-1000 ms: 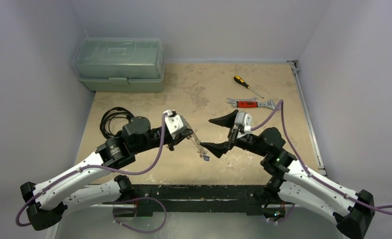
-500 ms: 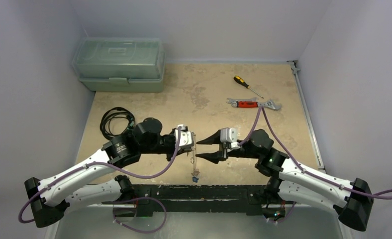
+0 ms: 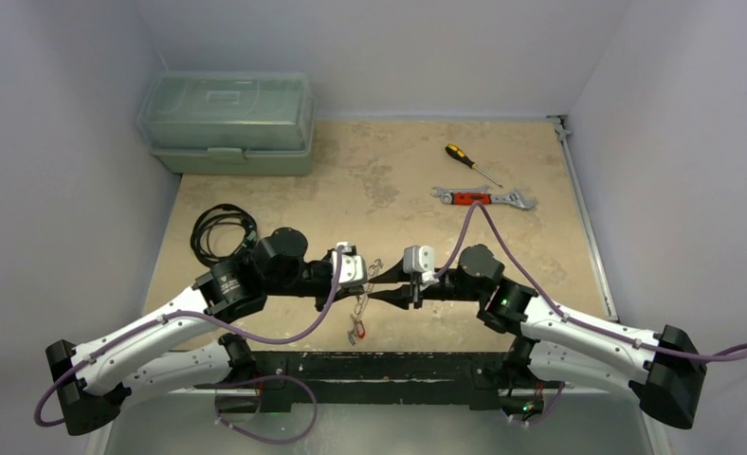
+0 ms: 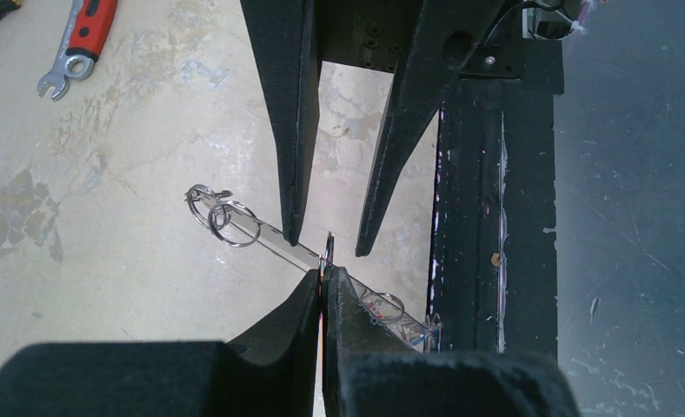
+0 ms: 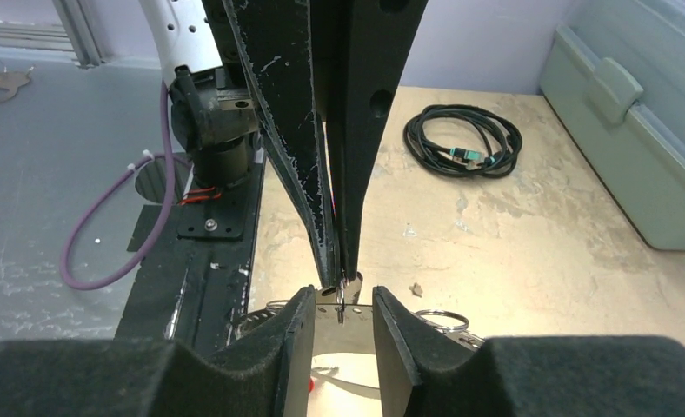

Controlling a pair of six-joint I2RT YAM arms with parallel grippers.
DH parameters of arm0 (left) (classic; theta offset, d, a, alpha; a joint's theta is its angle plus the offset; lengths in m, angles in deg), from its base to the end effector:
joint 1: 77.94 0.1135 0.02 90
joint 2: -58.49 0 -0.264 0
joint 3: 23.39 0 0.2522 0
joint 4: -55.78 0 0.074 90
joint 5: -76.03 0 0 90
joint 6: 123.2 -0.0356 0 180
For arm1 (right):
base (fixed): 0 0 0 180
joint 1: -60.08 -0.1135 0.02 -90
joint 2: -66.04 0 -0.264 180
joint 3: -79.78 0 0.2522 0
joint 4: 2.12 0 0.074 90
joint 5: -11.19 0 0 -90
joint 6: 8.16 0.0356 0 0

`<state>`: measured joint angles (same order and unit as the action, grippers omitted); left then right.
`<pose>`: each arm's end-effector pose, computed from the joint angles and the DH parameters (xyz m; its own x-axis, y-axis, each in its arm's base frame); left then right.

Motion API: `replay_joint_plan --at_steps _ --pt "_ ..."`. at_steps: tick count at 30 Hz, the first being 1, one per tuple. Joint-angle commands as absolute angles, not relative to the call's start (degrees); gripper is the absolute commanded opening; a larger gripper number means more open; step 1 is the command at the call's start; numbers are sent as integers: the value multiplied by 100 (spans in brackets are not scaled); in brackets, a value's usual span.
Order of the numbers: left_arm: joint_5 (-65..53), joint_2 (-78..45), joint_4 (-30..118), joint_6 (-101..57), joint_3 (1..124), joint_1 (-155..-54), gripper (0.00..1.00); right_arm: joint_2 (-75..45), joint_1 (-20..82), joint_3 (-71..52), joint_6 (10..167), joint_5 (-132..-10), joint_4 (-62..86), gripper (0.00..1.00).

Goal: Put the keys on the keyring

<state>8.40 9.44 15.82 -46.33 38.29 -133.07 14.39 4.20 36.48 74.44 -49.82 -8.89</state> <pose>0.0964 -0.1620 0.3190 -0.0394 0.4239 -0.9048 0.9867 0.1592 0.0316 0.1040 0.1842 0.2810 0.1129 -0.0342 -0.9930 -0.9896 0.0859 -0.1155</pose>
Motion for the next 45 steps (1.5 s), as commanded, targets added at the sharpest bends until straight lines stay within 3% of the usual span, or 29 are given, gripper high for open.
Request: replay_joint_plan --at_steps 1,17,21,23,30,36,43,45 --pt "1005 1024 1906 -4683 3829 -13278 0 1395 353 3445 7325 -5174 -928 32" --pt "1114 1014 1974 -4668 3775 -13252 0 1192 242 3388 7296 -5336 -877 22" --pt "1116 1015 1978 -4674 3771 -13252 0 1237 212 3442 7280 -5355 -956 13" --pt "1109 1015 1986 -4676 3758 -13247 0 1279 207 3474 7262 -5366 -1017 1" --pt "1162 1039 2015 -4658 3740 -13243 0 1359 198 3504 7183 -5344 -1089 0" --pt "961 1434 2324 -4548 3555 -13211 58 1465 198 3581 7191 -5441 -1262 0" --pt "209 2191 3052 -4139 3201 -13119 70 1688 196 3790 7226 -5540 -1609 0" --pt "112 2423 3368 -3994 3057 -13087 82 1748 198 3850 7236 -5576 -1700 0"
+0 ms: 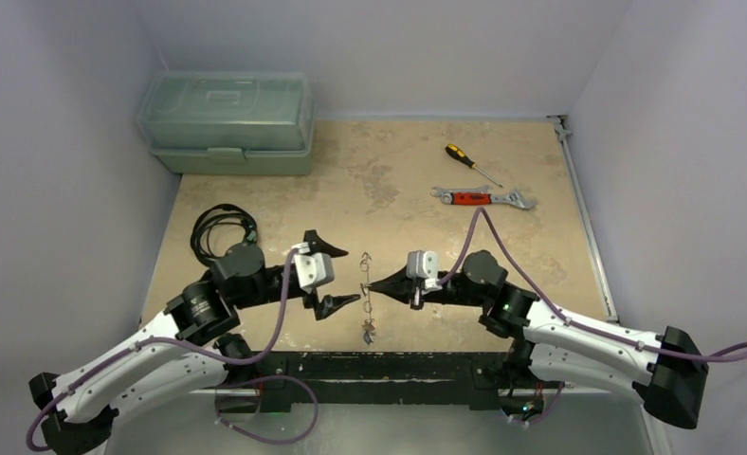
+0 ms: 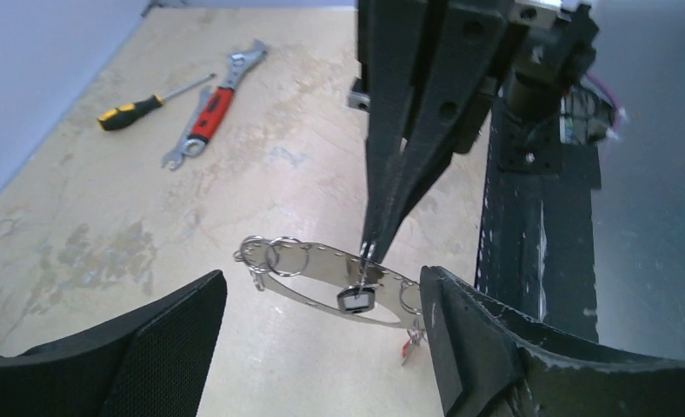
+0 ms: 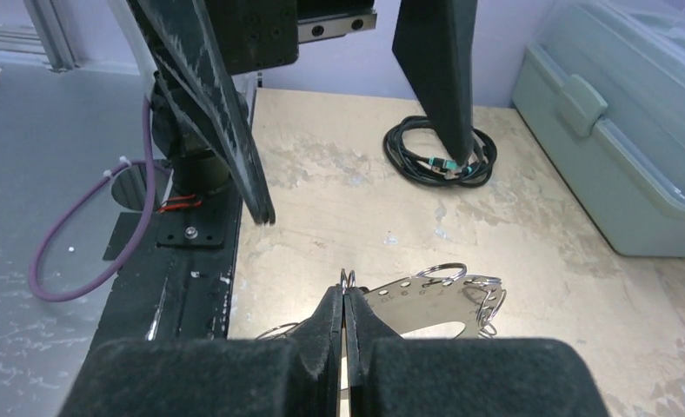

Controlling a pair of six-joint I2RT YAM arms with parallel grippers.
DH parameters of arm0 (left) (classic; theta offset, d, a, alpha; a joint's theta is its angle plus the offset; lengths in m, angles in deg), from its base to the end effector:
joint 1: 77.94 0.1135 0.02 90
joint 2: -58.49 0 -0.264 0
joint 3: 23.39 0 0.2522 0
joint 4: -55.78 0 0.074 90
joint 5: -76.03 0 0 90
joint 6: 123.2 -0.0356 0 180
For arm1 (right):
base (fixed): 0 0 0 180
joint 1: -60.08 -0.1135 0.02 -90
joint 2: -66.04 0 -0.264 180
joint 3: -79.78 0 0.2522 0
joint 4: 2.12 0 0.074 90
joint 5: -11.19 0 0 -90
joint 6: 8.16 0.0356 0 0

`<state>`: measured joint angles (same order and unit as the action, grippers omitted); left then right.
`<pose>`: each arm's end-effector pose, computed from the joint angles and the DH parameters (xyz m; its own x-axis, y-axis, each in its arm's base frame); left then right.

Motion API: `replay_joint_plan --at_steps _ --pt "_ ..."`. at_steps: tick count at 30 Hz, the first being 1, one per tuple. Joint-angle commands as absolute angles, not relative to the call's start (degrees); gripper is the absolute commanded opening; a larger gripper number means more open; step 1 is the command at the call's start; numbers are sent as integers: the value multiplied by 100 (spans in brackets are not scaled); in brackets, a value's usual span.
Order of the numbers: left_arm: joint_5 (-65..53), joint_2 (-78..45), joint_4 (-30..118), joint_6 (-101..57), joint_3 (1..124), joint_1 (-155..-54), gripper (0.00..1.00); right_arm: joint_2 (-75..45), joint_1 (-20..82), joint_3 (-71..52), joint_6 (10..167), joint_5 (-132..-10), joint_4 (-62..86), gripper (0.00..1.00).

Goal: Put the keys on the keyring

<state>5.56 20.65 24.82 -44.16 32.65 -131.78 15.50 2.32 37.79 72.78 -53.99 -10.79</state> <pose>0.0824 -0.1330 0.3305 0.0533 0.2307 -0.9716 0.9607 0.2536 0.1129 0.0983 0.1838 0.2801 0.1573 -0.0186 -0.9874 -0.9791 0.1278 -0.1583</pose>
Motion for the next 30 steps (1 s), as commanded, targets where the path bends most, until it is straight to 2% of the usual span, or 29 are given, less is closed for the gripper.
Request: replay_joint_plan --at_steps 1,6,13,21,30 --pt "145 2541 3545 -3985 2935 -13077 87 1787 196 3881 7235 -5598 -1742 0" --pt "487 2970 4387 -4195 2293 -13043 95 2046 198 4012 7298 -5627 -1880 0" --pt "1036 2935 4916 -4400 1937 -13037 64 2478 198 4191 7407 -5678 -2054 0" --pt "1557 2397 5308 -4332 1932 -13032 41 2480 198 4192 7527 -5623 -2136 0" --pt "1652 2207 5320 -4305 1969 -13032 28 2426 198 4212 7675 -5634 -2420 0"
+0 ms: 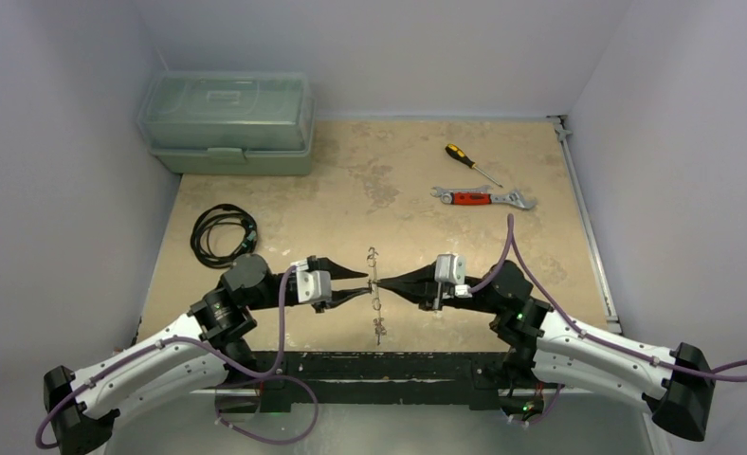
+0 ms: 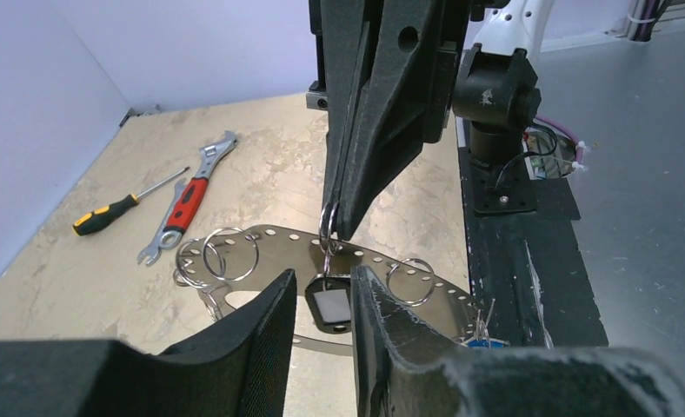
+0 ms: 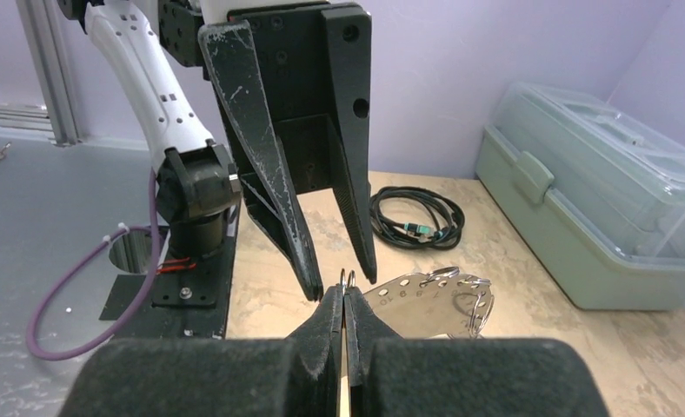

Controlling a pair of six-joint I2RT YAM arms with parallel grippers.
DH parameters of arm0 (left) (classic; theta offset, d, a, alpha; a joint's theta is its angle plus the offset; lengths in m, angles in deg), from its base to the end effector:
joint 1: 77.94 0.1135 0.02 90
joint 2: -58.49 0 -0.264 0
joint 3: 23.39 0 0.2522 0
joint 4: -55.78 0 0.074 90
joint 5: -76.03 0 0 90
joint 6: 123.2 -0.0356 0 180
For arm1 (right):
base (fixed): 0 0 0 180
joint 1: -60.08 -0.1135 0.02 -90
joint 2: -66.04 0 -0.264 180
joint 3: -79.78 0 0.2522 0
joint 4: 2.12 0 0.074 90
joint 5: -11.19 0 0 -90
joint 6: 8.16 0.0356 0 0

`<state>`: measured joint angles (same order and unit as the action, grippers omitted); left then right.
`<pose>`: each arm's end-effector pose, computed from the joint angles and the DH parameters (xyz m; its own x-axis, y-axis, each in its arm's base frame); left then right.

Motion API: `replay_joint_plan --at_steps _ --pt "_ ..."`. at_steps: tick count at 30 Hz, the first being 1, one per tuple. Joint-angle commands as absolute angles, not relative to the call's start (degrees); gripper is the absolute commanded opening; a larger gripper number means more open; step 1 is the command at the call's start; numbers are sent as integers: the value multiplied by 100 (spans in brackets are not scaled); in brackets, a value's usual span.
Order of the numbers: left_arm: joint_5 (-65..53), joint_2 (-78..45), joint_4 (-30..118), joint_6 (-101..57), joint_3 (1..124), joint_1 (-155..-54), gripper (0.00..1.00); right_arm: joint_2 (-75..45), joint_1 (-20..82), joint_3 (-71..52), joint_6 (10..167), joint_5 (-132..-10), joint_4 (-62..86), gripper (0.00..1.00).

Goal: Put the keys on the keyring

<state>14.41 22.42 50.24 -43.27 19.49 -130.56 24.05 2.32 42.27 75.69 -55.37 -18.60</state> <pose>0.0851 -0.1393 0.3012 0.1859 0.0100 -0.9825 0.9701 0.1572 0.1852 0.0838 0.1594 0.2926 0.2156 0.1577 -0.9637 -0.9660 0.1783 -0.1870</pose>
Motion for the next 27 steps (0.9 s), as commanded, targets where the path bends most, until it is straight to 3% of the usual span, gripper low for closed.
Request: replay_joint_plan --at_steps 1,4,8,27 --pt "1660 2198 5320 -4305 1967 -13034 25 2415 198 4212 7682 -5613 -2442 0" --pt "1661 2176 5310 -4317 1969 -13032 19 2395 198 4190 7717 -5590 -2444 0" --pt "1591 2166 5290 -4314 1999 -13032 0 2380 196 4161 7734 -5562 -2433 0" --pt "1743 2217 5298 -4114 1996 -13032 0 1815 198 4208 8726 -6219 -3760 0"
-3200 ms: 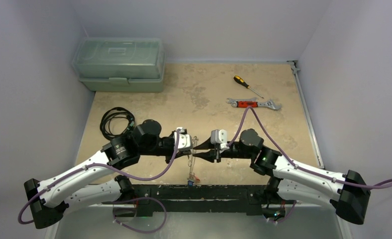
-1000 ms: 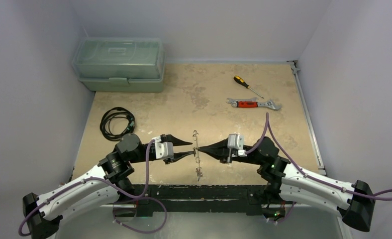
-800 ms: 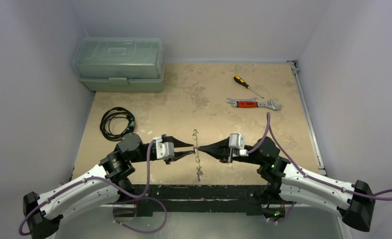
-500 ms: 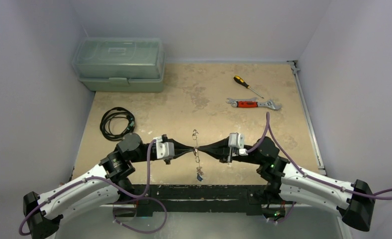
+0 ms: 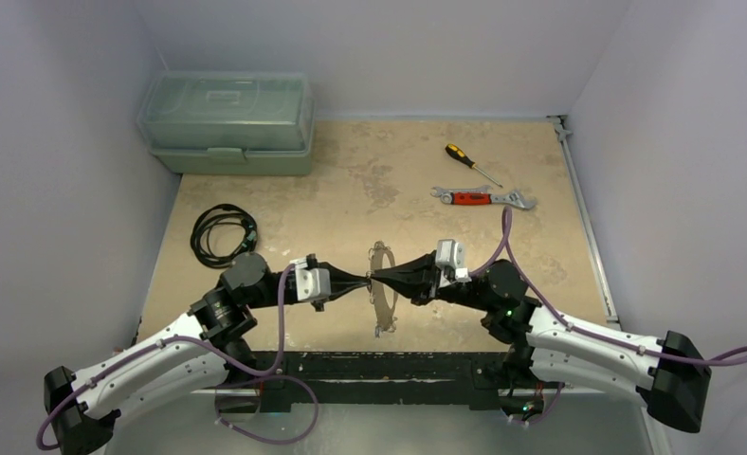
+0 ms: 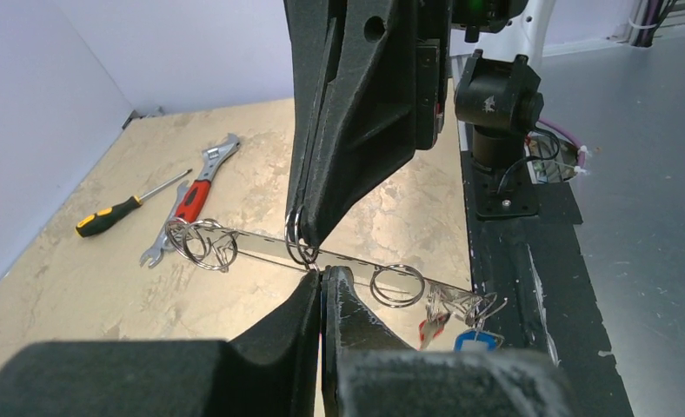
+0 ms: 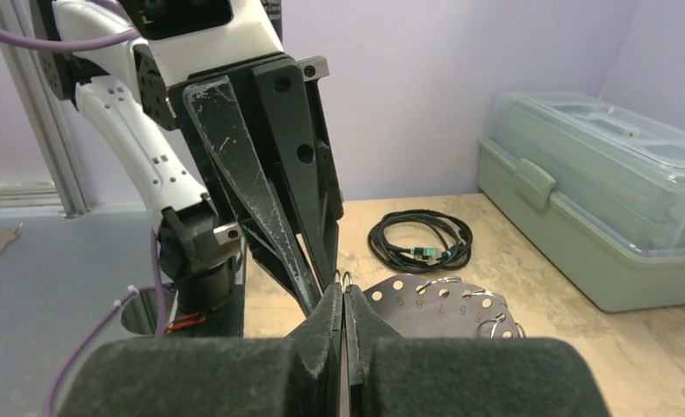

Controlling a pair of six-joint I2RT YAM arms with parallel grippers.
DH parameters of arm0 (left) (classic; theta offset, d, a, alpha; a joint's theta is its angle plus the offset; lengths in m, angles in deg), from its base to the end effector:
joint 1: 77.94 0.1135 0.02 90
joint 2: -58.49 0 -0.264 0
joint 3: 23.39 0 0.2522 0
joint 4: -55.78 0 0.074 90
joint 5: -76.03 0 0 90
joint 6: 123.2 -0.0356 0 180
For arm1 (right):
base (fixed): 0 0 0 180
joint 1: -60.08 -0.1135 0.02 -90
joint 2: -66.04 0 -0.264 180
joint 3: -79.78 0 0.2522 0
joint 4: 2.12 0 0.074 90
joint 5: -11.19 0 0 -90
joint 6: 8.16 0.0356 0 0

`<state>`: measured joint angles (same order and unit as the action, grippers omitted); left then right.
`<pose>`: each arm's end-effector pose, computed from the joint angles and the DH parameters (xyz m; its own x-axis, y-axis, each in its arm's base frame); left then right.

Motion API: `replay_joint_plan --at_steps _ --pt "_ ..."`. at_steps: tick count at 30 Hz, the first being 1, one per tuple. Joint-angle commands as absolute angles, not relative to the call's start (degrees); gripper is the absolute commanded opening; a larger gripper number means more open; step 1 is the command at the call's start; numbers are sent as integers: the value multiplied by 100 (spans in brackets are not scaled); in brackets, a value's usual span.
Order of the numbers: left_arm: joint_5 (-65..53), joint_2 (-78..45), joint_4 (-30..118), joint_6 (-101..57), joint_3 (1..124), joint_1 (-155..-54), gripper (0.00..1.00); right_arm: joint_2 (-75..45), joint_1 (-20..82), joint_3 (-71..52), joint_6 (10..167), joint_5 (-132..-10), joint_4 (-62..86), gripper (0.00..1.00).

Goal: Put the keys on the keyring

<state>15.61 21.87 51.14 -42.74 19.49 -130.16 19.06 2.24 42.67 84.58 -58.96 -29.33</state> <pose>0.0864 -0.1402 0.3014 0.1811 0.0016 -0.9835 0.9731 0.1445 0.1794 0.0914 0.1681 0.2953 0.1121 0.2628 -0.9583 -0.9753 0.2139 -0.0555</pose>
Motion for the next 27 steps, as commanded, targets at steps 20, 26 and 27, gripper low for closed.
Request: replay_joint_plan --at_steps 20,26,27 --pt "1607 2716 5032 -4153 2169 -12965 31 1832 198 4456 8842 -5619 -4046 0" --pt "1642 2483 4994 -4096 2220 -12951 26 1770 196 4431 8814 -5446 -4061 0" --pt "1653 2460 5005 -4075 2224 -12949 26 1756 198 4431 8821 -5420 -4083 0"
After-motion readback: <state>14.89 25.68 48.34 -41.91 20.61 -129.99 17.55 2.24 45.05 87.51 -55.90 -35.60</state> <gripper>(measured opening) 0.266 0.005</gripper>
